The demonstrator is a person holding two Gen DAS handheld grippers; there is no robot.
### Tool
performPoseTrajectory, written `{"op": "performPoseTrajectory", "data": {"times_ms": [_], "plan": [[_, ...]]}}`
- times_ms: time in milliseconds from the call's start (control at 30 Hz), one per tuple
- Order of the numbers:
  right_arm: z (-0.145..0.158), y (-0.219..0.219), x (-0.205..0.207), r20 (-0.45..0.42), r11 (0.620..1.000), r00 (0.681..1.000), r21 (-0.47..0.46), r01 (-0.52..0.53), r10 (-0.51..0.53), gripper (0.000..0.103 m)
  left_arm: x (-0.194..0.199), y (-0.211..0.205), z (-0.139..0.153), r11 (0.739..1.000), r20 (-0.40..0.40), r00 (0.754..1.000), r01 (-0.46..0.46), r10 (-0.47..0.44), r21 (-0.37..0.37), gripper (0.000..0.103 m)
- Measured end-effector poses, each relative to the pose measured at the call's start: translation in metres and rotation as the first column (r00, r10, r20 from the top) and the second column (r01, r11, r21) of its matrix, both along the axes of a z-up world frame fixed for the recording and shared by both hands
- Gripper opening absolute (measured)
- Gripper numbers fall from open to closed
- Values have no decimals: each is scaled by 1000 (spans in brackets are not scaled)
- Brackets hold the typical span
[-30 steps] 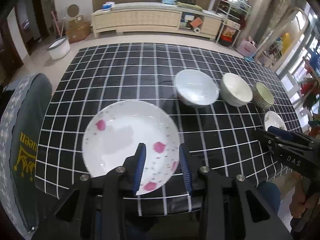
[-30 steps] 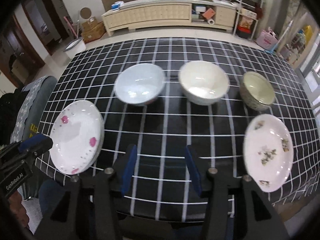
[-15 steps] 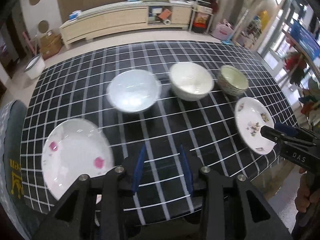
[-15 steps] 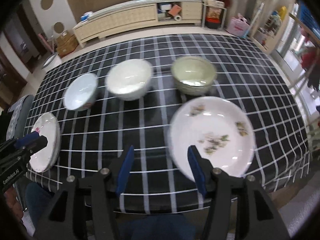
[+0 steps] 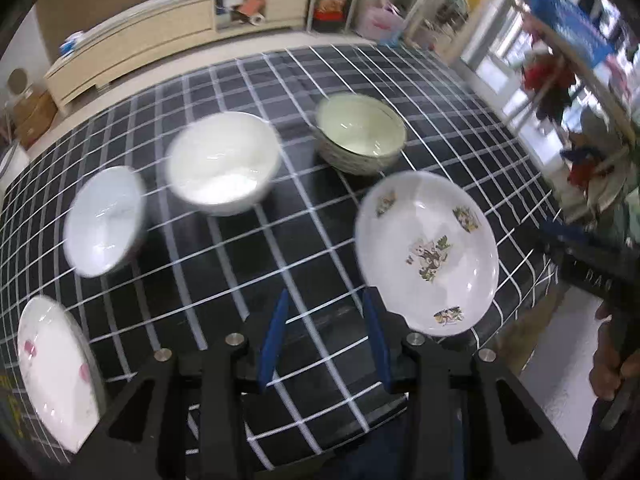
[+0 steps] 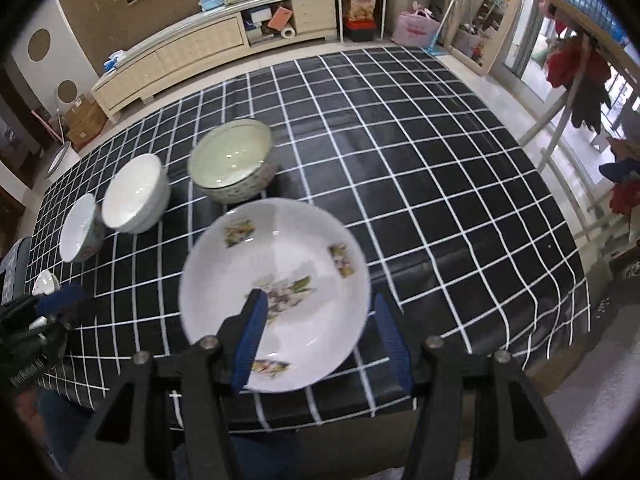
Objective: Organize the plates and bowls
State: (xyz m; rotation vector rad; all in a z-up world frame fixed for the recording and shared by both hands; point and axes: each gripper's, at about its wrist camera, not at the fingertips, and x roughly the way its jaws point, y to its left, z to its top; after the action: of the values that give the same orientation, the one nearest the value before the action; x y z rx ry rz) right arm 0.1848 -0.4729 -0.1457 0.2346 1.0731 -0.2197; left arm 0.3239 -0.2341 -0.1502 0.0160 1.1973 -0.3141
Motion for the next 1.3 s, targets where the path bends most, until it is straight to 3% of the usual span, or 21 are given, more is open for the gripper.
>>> {"op": "performPoseTrajectory", "data": {"times_ms": [367, 433, 600, 733, 867, 1300], "plan": [[-53, -47, 32, -69, 999, 997, 25, 32, -30, 60, 37, -46, -63, 1000, -94, 995, 18, -16, 25, 36], [-62, -50, 35, -79, 999, 997, 29, 19, -17, 58, 40, -50, -70, 999, -96, 995, 23, -19, 38, 30], [-73, -50, 41, -84, 998, 996, 60, -6, 11, 33, 40, -55, -77, 999, -105, 994, 35, -31, 34, 16], [-77, -33, 42, -79, 999, 996, 26, -31, 33, 26, 34, -60, -75, 997, -85, 995, 49, -43, 67, 15], [-76, -14, 40, -101, 999, 994, 20, -30, 32, 26, 25, -44, -76, 996, -79, 997, 18, -11, 89, 15], [-78, 110, 41, -141, 975, 965, 9, -222, 221, 26, -29, 75, -71, 988, -96, 988, -111, 122, 106, 16]]}}
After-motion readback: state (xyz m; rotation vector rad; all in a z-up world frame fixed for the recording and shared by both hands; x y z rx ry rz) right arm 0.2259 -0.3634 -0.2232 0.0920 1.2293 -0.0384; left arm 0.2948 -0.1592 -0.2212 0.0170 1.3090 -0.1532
